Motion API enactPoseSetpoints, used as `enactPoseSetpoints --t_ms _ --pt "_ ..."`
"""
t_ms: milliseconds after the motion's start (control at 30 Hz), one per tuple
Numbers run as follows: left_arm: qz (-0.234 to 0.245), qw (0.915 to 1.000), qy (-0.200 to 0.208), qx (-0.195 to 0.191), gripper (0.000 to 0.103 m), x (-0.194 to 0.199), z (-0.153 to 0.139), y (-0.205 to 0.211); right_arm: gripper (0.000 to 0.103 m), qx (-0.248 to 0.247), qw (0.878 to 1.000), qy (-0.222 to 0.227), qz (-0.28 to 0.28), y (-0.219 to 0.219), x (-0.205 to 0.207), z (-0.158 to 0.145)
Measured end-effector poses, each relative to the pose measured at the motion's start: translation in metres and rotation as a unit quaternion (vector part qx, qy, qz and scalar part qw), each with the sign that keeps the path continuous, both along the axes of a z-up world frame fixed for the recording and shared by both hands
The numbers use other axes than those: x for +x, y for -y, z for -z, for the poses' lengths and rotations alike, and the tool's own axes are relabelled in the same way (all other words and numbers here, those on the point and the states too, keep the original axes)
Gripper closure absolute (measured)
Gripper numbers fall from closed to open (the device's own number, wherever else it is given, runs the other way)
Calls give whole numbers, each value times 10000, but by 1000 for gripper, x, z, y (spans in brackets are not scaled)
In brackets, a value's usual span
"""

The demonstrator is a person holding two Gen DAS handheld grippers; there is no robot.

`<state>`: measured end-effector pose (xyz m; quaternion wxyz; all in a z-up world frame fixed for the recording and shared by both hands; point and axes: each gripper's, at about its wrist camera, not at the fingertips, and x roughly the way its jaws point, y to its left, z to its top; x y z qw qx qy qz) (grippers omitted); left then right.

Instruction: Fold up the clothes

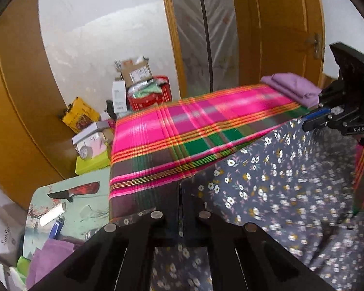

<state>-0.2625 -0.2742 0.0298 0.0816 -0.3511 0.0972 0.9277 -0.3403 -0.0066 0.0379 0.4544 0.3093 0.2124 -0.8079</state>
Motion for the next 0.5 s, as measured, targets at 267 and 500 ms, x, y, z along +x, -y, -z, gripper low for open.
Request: enactPoseSetpoints --t_ms 267,500 --pt "-123 9972 -531 511 101 77 -35 -7 99 -121 9993 -363 3 -15 75 -31" --pt "-184 9941 -672 828 101 158 -35 -25 99 -128 9990 -415 39 -33 148 -34"
